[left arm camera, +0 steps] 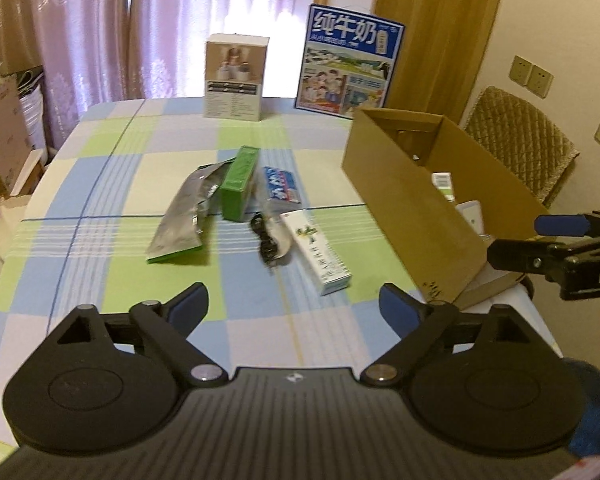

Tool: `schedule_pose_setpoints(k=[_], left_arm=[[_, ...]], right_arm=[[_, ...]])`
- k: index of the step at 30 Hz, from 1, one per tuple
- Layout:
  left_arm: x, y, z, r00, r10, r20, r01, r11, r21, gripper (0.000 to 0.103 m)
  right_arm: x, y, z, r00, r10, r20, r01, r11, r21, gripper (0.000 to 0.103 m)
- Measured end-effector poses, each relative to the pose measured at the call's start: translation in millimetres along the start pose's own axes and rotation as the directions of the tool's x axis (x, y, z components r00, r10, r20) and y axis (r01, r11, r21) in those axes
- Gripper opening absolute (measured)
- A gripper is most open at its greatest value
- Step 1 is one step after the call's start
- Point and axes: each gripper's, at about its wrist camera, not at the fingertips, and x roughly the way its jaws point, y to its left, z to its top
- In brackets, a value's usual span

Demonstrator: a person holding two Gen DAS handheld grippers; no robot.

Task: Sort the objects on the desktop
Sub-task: 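Withdraw both tools from the box back over the table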

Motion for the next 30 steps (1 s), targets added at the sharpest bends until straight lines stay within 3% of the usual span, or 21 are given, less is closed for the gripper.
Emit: schedule_pose_setpoints(k=[3, 16, 30], left_arm=[[-1.5, 10.9, -3.5, 1.000, 0.026, 0.000, -0.026, 1.000, -0.011, 0.097], [4.5, 59.8, -14.9, 0.995, 0.096, -0.033, -0.098, 0.994, -0.046, 0.098], [52.6, 70.3, -4.1, 0.997, 0.056, -0.060, -0.058, 0.997, -0.040, 0.097]], right_arm=[[5.0, 11.6, -3.1, 1.000, 0.015, -0.014, -0.015, 1.000, -0.017, 0.101], [41.4, 46.9, -18.4, 0.994, 0.068, -0.086, -0.075, 0.994, -0.075, 0.101], [108.5, 49.5, -13.2, 0.985, 0.079, -0.153, -0.091, 0.993, -0.073, 0.101]])
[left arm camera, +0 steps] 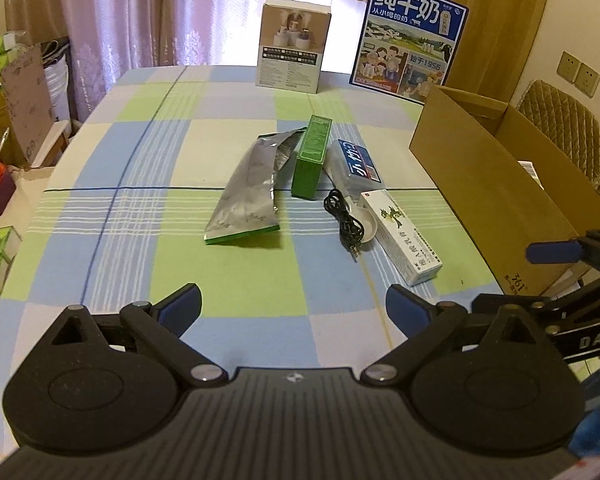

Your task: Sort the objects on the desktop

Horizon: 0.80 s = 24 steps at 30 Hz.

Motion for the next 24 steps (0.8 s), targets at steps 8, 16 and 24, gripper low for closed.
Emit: schedule_pose_setpoints(k=[8, 16, 24], left_arm=[[38.0, -12.4, 21.8, 0.999, -0.049, 0.000, 0.049, 0.999, 0.009, 0.089], [80.2, -24.0, 33.3, 0.994, -0.111, -0.016, 0.112, 0.993, 0.045, 0.066], [105.2, -23.1, 32.5, 0.993, -0.118, -0.004, 0.118, 0.992, 0.040, 0.062]], right_arm=[[44.2, -18.2, 5.2, 0.999, -0.011, -0.033, 0.012, 1.000, 0.026, 0.099], [77.1, -38.7, 10.1, 0.999, 0.004, -0.047, -0.001, 0.998, 0.067, 0.071], [103.1, -46.4, 19.9, 0.998, 0.009, -0.061, -0.005, 0.998, 0.067, 0.062]])
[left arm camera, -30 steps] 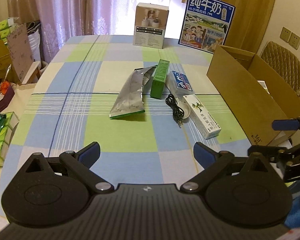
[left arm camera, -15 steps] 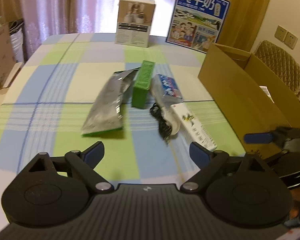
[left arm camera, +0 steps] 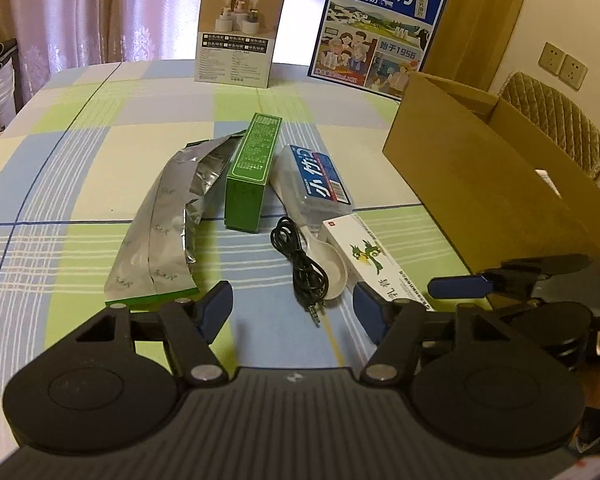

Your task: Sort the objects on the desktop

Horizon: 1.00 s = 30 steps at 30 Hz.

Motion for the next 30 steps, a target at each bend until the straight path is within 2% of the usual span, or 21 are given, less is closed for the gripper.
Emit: schedule_pose_setpoints(k=[3, 4, 12, 16, 23, 27, 30], left_arm=[[8.0, 0.6, 1.1, 1.000, 0.000, -0.010, 0.000, 1.000, 0.007, 0.062], [10.6, 0.2, 1.8, 1.000, -0.001, -0.013, 0.001, 1.000, 0.013, 0.060], [34.0, -3.4, 8.3, 1.000, -0.006, -0.023, 0.006, 1.000, 0.028, 0.054], [46.5, -3.6, 12.0, 0.999, 0.006, -0.031, -0.005, 1.000, 0.029, 0.044], [66.1, -1.0, 17.1, 0.999, -0.014, -0.047, 0.014, 1.000, -0.006, 0.042], [70.6, 1.5, 14.6, 0.998, -0.010, -0.068, 0.008, 1.000, -0.029, 0.020], [64.5, -1.0, 11.4, 0.997, -0.004, -0.080, 0.004, 1.000, -0.011, 0.019]], right_arm=[[6.6, -4.7, 1.9, 1.000, 0.000, -0.009, 0.001, 1.000, 0.017, 0.049], [7.1, -6.8, 1.9, 1.000, 0.003, -0.014, -0.003, 1.000, 0.029, 0.037], [0.4, -10.2, -2.0, 0.999, -0.039, -0.021, 0.040, 0.998, 0.043, 0.036], [0.9, -10.6, -2.0, 0.999, -0.038, -0.020, 0.039, 0.998, 0.048, 0.036], [1.3, -11.8, -1.3, 0.999, -0.033, -0.020, 0.034, 0.998, 0.057, 0.036], [1.6, -11.5, -1.3, 0.999, -0.029, -0.021, 0.031, 0.998, 0.058, 0.036], [1.3, -10.0, -1.2, 1.000, -0.013, -0.024, 0.014, 0.998, 0.066, 0.036]])
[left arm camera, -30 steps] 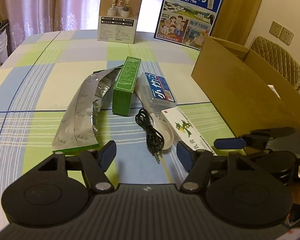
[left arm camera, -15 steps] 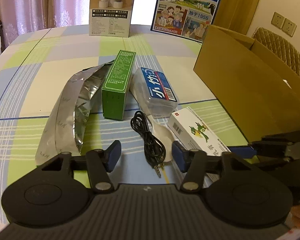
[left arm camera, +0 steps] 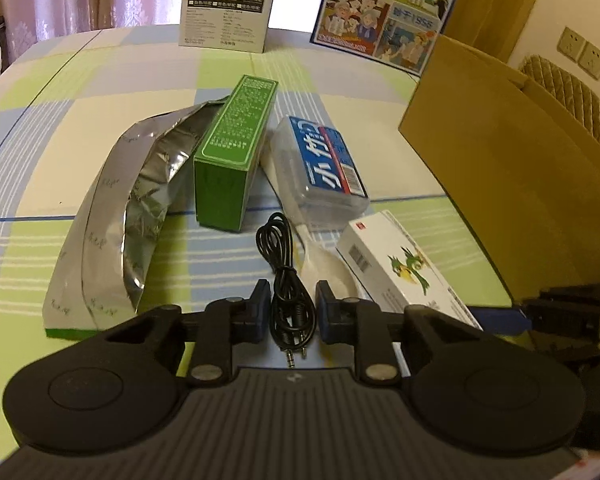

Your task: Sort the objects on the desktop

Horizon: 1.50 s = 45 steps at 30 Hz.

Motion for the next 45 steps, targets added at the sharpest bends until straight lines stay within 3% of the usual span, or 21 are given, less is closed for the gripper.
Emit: schedule_pose_setpoints(k=[12, 15, 20, 30, 32, 34, 45], left_arm=[[-47.3, -13.5, -41.1, 0.995, 0.097, -0.037, -0.091, 0.986, 0.139, 0.016], [-46.3, -12.9, -45.4, 0.995, 0.093, -0.035, -0.087, 0.987, 0.138, 0.019], [-42.6, -13.8, -45.1, 0.997, 0.079, -0.014, -0.076, 0.988, 0.137, 0.024], [-32.7, -12.1, -40.6, 0.998, 0.059, -0.011, -0.057, 0.990, 0.126, 0.028], [-32.2, -13.4, -40.1, 0.998, 0.065, -0.016, -0.062, 0.989, 0.134, 0.026], [-32.7, -14.0, -39.9, 0.997, 0.077, -0.021, -0.073, 0.987, 0.142, 0.014], [-38.7, -18.8, -44.2, 0.997, 0.072, -0.012, -0.070, 0.986, 0.149, 0.012]], right_arm=[[-10.8, 10.6, -14.1, 1.000, -0.015, -0.013, 0.014, 1.000, -0.017, 0.036], [-7.8, 12.0, -13.5, 1.000, -0.022, -0.006, 0.022, 0.999, -0.029, 0.037], [-5.5, 10.9, -11.8, 0.999, -0.035, 0.007, 0.035, 0.999, -0.036, 0.054], [-1.2, 10.3, -8.0, 1.000, -0.018, 0.004, 0.018, 0.999, -0.032, 0.056], [-0.6, 10.1, -7.7, 1.000, -0.019, 0.003, 0.019, 0.999, -0.030, 0.056], [0.0, 9.9, -7.3, 1.000, -0.019, 0.003, 0.019, 0.999, -0.028, 0.056], [6.9, 9.9, -4.5, 1.000, -0.014, 0.004, 0.014, 0.999, -0.031, 0.055]])
